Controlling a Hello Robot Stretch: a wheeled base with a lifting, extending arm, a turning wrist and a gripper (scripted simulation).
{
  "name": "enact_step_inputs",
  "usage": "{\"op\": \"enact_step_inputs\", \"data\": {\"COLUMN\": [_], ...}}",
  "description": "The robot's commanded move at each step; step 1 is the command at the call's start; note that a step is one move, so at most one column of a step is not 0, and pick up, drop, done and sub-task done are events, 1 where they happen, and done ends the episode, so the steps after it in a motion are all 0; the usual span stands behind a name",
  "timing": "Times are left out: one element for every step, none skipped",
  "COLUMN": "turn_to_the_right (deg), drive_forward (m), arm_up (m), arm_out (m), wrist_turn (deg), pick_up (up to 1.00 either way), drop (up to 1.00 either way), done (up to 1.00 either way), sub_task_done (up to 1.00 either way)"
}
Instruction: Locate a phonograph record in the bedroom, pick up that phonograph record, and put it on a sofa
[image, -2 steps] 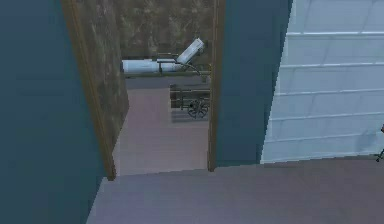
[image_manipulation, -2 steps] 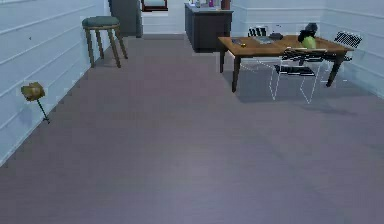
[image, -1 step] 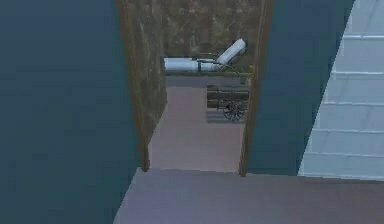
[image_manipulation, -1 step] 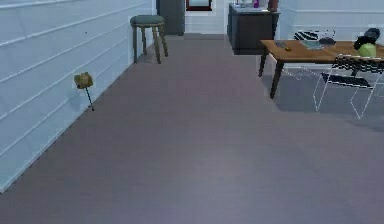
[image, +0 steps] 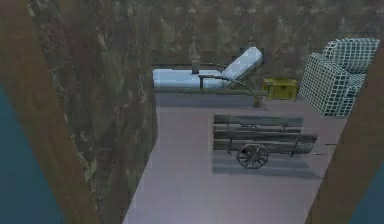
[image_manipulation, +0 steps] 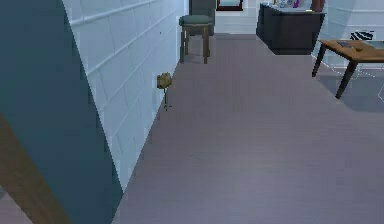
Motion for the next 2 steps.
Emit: {"op": "enact_step_inputs", "data": {"turn_to_the_right": [-3.0, 0.0], "drive_forward": [0.0, 1.0], "arm_up": [0.0, 0.0], "arm_out": [0.0, 0.0], "wrist_turn": [0.0, 0.0], "pick_up": [0.0, 0.0], "drop": [0.0, 0.0], "done": [0.0, 0.0], "sub_task_done": [0.0, 0.0]}}
